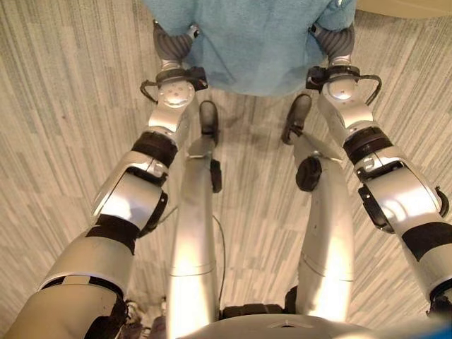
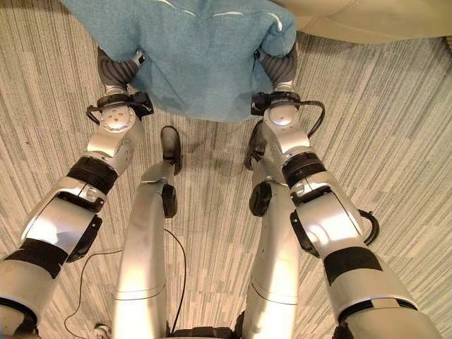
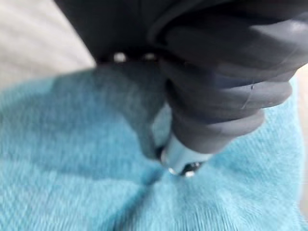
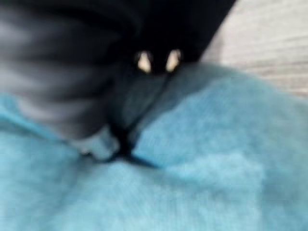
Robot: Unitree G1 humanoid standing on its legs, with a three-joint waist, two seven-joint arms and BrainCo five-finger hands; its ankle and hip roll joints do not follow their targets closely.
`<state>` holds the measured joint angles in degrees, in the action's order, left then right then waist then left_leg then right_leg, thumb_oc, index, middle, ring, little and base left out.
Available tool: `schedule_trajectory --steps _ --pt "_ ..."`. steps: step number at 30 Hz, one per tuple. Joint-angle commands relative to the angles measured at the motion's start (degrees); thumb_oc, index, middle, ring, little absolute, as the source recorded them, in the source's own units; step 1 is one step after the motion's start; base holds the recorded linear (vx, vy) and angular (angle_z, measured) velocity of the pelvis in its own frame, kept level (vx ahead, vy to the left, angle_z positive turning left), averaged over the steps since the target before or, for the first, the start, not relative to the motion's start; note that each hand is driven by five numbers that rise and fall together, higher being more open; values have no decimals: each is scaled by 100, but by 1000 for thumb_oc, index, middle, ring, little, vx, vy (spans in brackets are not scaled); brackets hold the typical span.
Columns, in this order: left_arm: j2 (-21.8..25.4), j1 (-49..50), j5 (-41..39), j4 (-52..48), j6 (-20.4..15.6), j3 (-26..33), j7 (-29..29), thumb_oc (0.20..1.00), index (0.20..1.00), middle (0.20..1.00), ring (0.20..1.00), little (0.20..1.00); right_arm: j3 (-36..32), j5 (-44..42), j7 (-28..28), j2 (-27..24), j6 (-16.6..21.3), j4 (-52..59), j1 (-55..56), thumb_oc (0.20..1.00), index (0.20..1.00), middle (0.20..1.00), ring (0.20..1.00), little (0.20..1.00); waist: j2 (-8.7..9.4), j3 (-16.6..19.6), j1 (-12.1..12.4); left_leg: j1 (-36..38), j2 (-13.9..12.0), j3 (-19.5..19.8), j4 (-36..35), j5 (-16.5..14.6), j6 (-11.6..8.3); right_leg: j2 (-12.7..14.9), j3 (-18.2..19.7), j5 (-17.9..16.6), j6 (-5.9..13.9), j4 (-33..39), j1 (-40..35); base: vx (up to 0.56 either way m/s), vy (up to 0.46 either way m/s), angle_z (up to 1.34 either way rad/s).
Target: Pick up all the scattered cushions and arrange them neatly on the sofa.
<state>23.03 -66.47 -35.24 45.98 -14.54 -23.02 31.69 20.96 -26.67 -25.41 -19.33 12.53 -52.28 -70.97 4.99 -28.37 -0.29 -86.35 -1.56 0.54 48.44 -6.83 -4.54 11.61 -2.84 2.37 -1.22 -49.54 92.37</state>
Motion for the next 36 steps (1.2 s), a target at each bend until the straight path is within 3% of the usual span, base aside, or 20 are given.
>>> schedule_trajectory --steps 1,9,10,14,15,19,21,22,24,25,26,29,33,34,36 --pt "-432 252 280 -1084 -842 107 -198 200 200 200 200 200 506 416 278 840 456 944 34 200 200 200 200 200 -270 789 -185 17 225 321 55 -157 158 18 19 165 877 297 -304 -35 6 4" --pt "-871 1297 464 -1820 -877 301 -286 200 200 200 200 200 289 817 295 694 484 1591 899 200 200 200 200 200 -283 890 -193 1395 129 341 -958 -35 110 24 -188 115 898 1150 -1755 -44 -5 6" --pt "-960 1710 550 -1941 -874 259 -407 200 200 200 200 200 244 860 372 705 518 1783 1314 200 200 200 200 200 -276 939 -175 2055 106 404 -1323 7 70 -6 -257 118 879 1497 -2480 3 -32 7" --pt "-919 2162 606 -2088 -859 244 -522 200 200 200 200 200 270 924 445 712 524 2063 1761 200 200 200 200 200 -281 927 -128 2882 114 450 -1726 88 32 5 -367 130 857 1846 -3305 -9 -28 1" --pt "-916 2601 603 -2212 -882 197 -667 200 200 200 200 200 318 1116 508 715 497 2266 2151 200 200 200 200 200 -261 974 -97 3606 113 489 -2170 365 1 16 -496 -21 787 2269 -4043 -40 -54 1" --pt "-963 3026 559 -2248 -878 148 -805 200 200 200 200 200 334 1134 547 769 505 2439 2572 200 200 200 200 200 -256 1006 -79 4586 54 538 -2657 494 -75 -87 -657 -10 751 2748 -5090 53 -102 9" --pt "-993 3456 479 -2316 -891 120 -910 200 200 200 200 200 370 1152 603 803 502 2581 2998 200 200 200 200 200 -262 1046 -71 5475 -113 534 -3155 690 -233 -217 -873 8 720 3206 -6084 123 -169 13" --pt "-993 3458 479 -2317 -891 120 -910 200 200 200 200 200 371 1153 603 803 502 2582 2999 200 200 200 200 200 -264 1030 -72 5498 -115 537 -3164 692 -234 -219 -877 5 720 3216 -6109 109 -180 8" --pt "-996 3873 463 -2366 -852 133 -1073 200 200 200 200 200 394 1100 683 814 507 2742 3434 200 200 200 200 200 -242 1168 -55 6180 -277 488 -3495 890 -406 -322 -1144 34 680 3669 -6993 138 -186 28" --pt "-995 3874 463 -2367 -851 134 -1073 200 200 200 200 200 394 1101 683 814 507 2743 3435 200 200 200 200 200 -243 1177 -65 6174 -272 495 -3516 914 -404 -319 -1153 14 681 3691 -6993 222 -197 42" --pt "-1036 4188 470 -2429 -817 176 -1142 200 200 200 200 200 425 1165 763 857 467 2811 3749 200 200 200 200 200 -220 1308 -36 6558 -327 475 -3568 858 -438 -405 -1282 39 673 3928 -7513 116 -85 29" --pt "-1094 4441 411 -2477 -769 169 -1267 200 200 200 200 200 446 1189 874 869 437 2904 4092 200 200 200 200 200 -187 1415 -18 6871 -386 394 -3367 957 -497 -444 -1426 83 637 4169 -8142 180 -100 19" --pt "-1126 4556 366 -2496 -744 127 -1339 200 200 200 200 200 432 1199 939 882 386 2927 4266 200 200 200 200 200 -194 1500 5 7137 -370 335 -3514 1070 -532 -463 -1550 125 638 4291 -8460 115 1 33" --pt "-1132 4590 390 -2468 -716 116 -1355 200 200 200 200 200 424 1201 981 901 372 2981 4413 200 200 200 200 200 -199 1653 12 7347 -314 163 -4044 1080 -483 -484 -1700 116 692 4414 -8659 136 29 20" --pt "-1141 4544 451 -2478 -672 62 -1373 200 200 200 200 200 382 1210 944 884 377 2998 4499 200 200 200 200 200 -177 1749 -21 7303 -336 -218 -4291 1227 -368 -483 -1831 54 738 4461 -8759 124 51 65"
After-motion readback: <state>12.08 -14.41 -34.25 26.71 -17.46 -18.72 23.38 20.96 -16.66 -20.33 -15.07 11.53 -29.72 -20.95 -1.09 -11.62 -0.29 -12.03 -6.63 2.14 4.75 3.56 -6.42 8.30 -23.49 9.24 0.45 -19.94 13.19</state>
